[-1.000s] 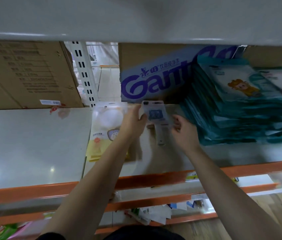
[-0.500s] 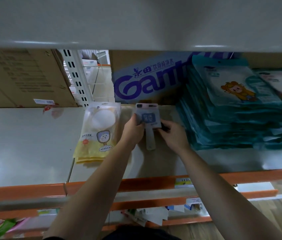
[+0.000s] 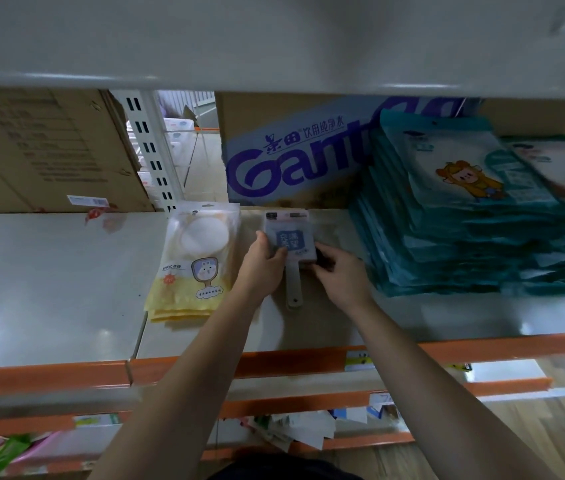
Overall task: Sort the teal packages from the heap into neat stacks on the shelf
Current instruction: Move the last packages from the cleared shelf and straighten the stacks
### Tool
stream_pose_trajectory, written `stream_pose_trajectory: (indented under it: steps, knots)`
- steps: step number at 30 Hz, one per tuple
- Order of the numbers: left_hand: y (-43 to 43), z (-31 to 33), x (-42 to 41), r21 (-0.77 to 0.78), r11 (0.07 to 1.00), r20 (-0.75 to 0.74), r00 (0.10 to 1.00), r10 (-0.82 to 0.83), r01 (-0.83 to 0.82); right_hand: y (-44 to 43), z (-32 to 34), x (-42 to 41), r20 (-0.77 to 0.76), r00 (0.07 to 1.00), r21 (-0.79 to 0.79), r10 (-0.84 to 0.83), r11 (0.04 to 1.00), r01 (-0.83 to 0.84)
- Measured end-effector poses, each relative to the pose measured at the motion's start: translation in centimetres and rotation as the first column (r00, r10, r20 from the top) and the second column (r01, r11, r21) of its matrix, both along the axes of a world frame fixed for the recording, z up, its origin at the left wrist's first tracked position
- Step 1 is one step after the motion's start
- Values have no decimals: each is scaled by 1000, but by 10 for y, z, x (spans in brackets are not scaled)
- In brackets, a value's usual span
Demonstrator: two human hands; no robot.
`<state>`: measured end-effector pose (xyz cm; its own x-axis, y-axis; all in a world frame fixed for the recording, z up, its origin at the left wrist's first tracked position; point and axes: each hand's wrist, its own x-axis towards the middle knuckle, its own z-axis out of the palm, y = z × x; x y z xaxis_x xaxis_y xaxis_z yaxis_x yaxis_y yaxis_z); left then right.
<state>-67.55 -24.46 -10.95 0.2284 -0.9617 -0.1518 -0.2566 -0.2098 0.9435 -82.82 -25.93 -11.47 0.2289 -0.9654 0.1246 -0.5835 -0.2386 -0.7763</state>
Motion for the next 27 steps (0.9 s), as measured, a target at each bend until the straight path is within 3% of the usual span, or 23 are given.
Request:
stream_pose_trajectory:
  steps: [8, 14, 19, 21, 23, 27]
  knots:
    - [-12, 16, -21, -142, 988, 289, 957, -22, 65, 20, 7, -30, -3, 998, 11, -64, 998, 64]
    - [-12, 27, -53, -168, 986, 531, 842, 100, -11, 27, 11, -85, -41, 999, 48, 23, 999, -21]
    - [-11, 37, -98, -175, 971, 453, 863, 225, -161, 32, 16, -138, -117, 953, 11, 280, 960, -281]
    - [-8, 39, -126, -170, 967, 282, 931, 230, -187, 32, 18, -162, -94, 940, -18, 328, 944, -331]
    - [-6, 31, -146, -201, 953, 143, 955, 259, -229, 29, 16, -187, -91, 942, -47, 322, 944, -327]
    - [1, 23, -176, -151, 951, 17, 961, 274, -269, 16, 11, -235, -94, 972, -40, 213, 975, -218]
